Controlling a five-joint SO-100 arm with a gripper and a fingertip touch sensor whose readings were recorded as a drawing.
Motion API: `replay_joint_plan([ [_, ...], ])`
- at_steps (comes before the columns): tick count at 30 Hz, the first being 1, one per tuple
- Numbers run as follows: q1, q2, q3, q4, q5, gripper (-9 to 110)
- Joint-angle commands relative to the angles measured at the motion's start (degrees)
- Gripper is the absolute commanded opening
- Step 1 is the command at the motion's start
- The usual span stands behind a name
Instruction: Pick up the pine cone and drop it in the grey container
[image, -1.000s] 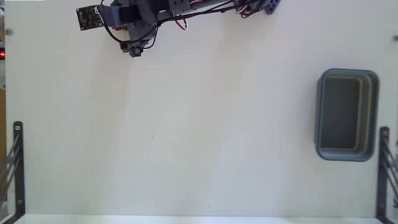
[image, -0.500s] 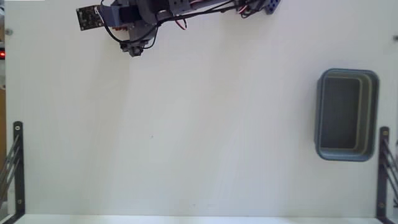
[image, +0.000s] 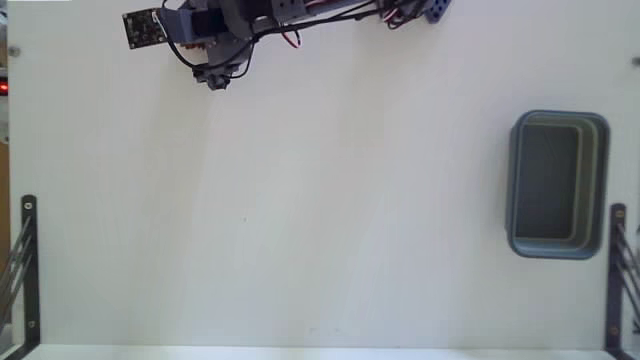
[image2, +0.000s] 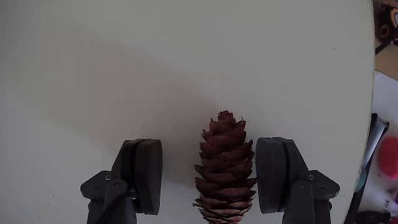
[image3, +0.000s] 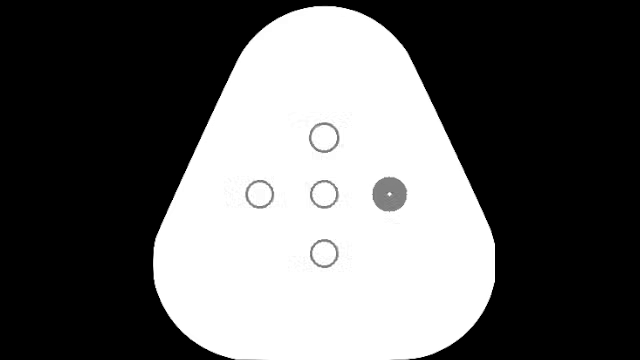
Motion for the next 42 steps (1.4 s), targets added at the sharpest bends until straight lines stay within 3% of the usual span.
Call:
replay_joint_plan([
  [1,1.2,1.8,0.4,-1.2,0.3,90],
  [42,1.2,1.8,0.4,-1.2,0.3,78],
])
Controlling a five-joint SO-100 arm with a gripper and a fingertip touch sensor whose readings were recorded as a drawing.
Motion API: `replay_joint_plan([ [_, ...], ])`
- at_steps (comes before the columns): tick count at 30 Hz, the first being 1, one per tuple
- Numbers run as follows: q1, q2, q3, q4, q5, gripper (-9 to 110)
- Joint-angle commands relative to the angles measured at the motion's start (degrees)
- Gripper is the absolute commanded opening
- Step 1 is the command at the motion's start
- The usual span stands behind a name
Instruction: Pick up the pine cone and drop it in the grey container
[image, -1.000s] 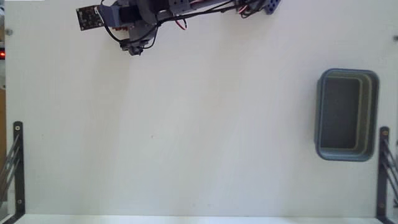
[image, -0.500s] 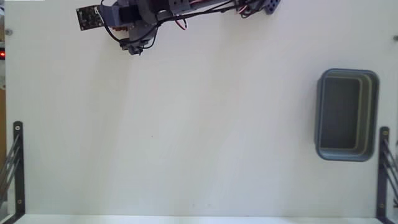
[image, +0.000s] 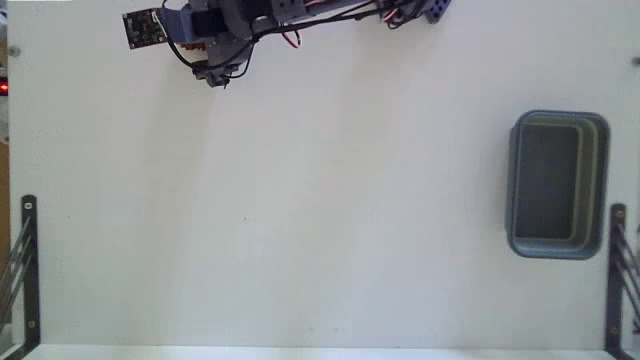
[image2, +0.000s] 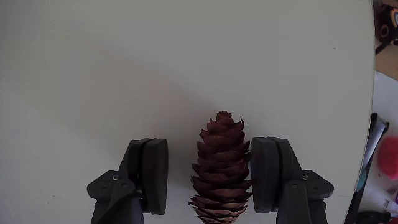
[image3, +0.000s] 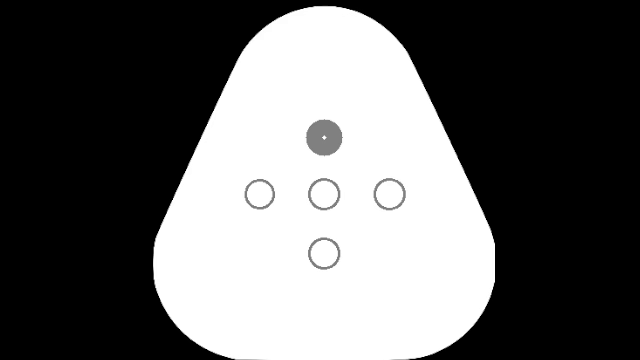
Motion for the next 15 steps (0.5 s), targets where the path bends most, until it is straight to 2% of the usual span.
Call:
replay_joint_plan([
  [1,1.2,1.8,0.4,-1.2,0.3,78],
  [15,1.2,1.8,0.4,-1.2,0.3,74],
])
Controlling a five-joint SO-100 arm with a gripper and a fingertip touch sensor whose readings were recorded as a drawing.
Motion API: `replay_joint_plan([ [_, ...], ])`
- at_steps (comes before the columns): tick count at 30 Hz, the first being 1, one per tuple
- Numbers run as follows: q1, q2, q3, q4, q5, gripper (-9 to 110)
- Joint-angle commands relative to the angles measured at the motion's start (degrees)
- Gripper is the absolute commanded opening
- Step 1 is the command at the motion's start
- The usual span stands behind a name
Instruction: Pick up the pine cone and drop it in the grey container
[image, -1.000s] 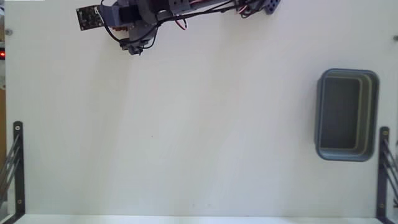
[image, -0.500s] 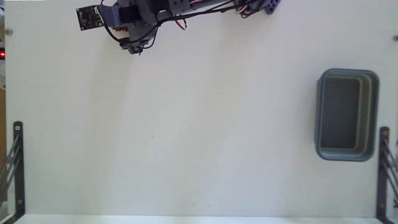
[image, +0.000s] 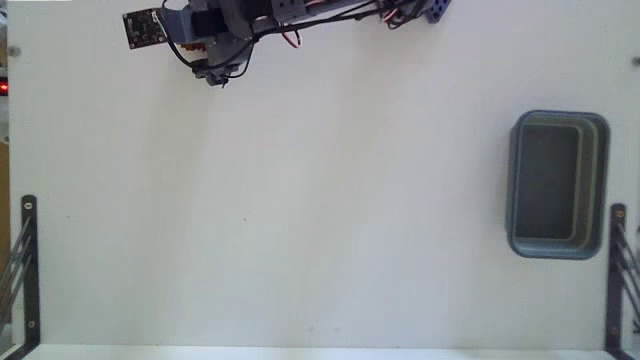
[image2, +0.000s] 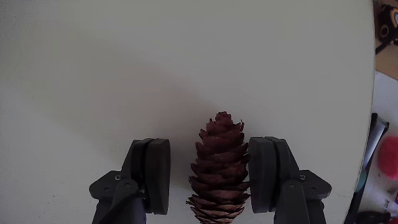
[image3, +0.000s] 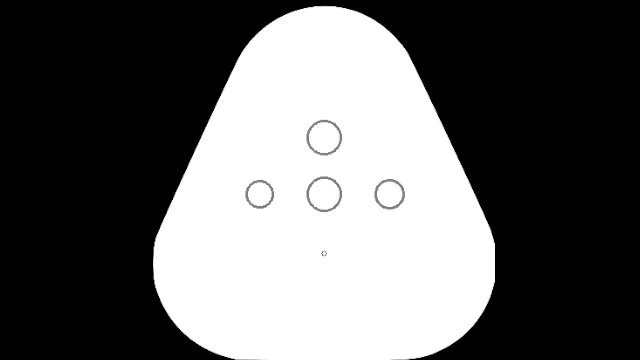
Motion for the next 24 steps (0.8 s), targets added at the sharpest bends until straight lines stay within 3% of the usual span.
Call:
replay_joint_plan([
  [1,1.2,1.8,0.4,-1.2,0.3,73],
  [24,1.2,1.8,0.4,-1.2,0.3,67],
])
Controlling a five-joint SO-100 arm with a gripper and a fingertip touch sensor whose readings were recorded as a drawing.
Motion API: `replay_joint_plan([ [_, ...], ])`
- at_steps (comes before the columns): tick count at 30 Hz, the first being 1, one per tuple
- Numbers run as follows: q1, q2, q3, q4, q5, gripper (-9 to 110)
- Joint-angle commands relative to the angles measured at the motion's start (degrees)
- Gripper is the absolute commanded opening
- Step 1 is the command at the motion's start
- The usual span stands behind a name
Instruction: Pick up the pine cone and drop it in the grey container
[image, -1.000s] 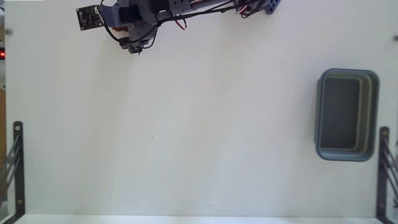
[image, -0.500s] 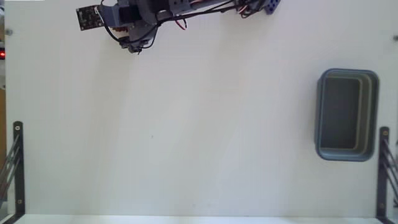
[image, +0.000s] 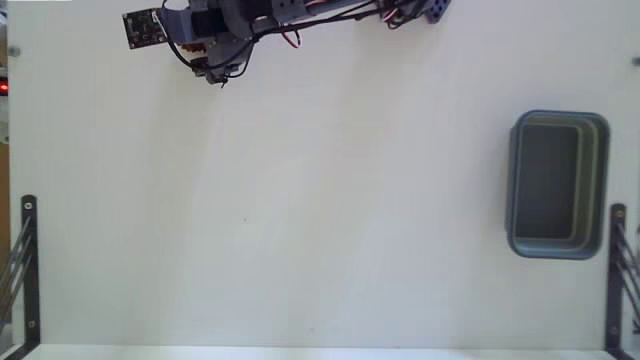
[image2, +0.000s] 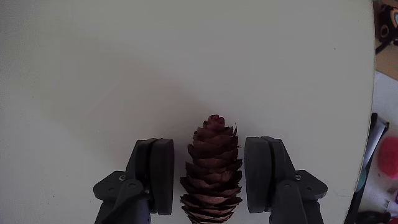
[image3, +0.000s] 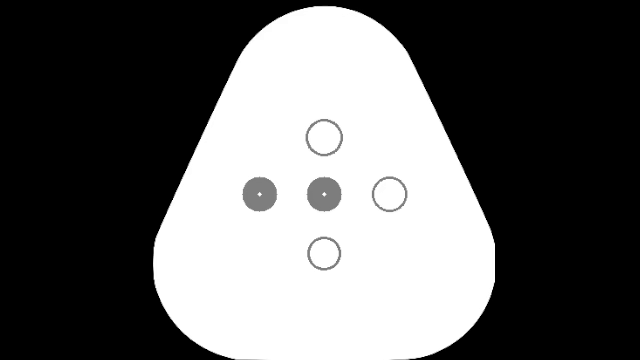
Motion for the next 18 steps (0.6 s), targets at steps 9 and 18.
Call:
replay_joint_plan([
  [9,1.2,1.8,0.4,-1.2,0.3,64],
  [18,1.2,1.8,0.4,-1.2,0.3,61],
])
